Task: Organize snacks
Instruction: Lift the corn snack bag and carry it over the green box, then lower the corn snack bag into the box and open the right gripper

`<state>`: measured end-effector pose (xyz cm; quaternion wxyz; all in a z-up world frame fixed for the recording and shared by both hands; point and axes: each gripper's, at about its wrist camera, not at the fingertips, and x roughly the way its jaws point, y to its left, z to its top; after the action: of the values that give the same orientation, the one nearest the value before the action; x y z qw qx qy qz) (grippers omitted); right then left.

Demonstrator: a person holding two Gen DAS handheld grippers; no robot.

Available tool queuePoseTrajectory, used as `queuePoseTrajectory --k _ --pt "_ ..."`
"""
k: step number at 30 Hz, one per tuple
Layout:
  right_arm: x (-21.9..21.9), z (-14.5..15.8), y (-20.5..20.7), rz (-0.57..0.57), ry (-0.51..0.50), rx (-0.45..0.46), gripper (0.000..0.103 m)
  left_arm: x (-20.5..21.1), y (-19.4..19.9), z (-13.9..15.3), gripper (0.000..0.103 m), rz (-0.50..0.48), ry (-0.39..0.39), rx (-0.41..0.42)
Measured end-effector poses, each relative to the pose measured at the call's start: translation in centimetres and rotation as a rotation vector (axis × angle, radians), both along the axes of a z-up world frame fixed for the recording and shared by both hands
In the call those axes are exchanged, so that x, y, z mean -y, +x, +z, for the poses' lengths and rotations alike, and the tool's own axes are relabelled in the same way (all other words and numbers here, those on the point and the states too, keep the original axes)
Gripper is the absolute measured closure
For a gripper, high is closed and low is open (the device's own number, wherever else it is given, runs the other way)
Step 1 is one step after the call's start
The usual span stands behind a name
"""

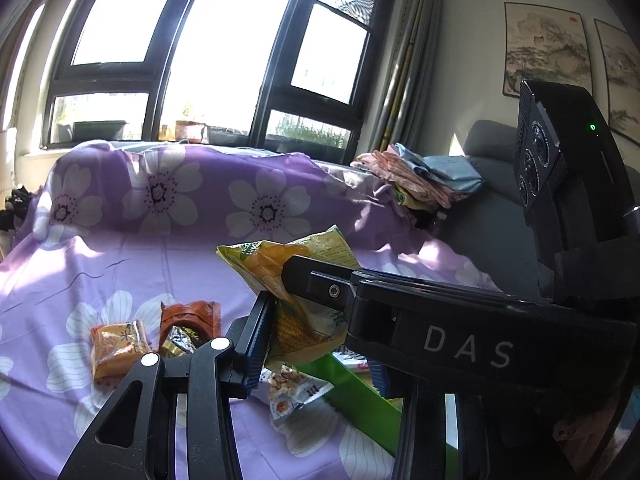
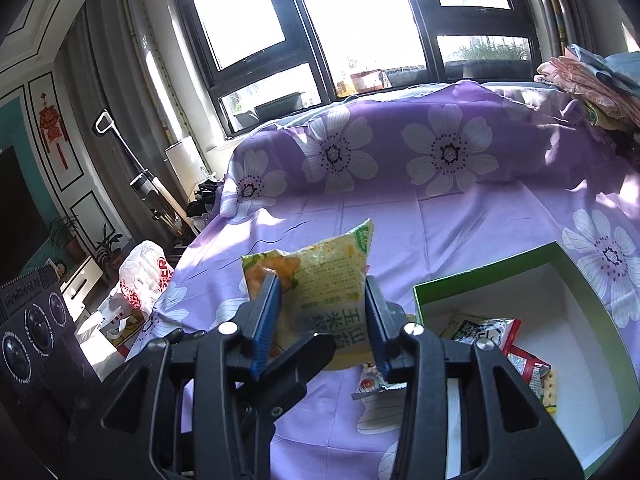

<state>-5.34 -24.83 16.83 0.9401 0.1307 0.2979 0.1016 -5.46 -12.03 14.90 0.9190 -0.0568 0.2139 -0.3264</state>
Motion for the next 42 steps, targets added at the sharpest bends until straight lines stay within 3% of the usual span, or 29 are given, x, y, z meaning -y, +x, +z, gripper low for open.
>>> queuePoseTrajectory --k 22,42 --pt "8.1 -3.9 1.6 -0.192 0.053 -0.249 0.057 7.9 3.0 -3.7 0.062 -0.148 -0.010 -0.248" --pt "11.2 -5.8 1.8 -0.273 0.104 -0.326 0.054 11.3 4.0 -5.1 0.062 -0.202 0.046 -0.317"
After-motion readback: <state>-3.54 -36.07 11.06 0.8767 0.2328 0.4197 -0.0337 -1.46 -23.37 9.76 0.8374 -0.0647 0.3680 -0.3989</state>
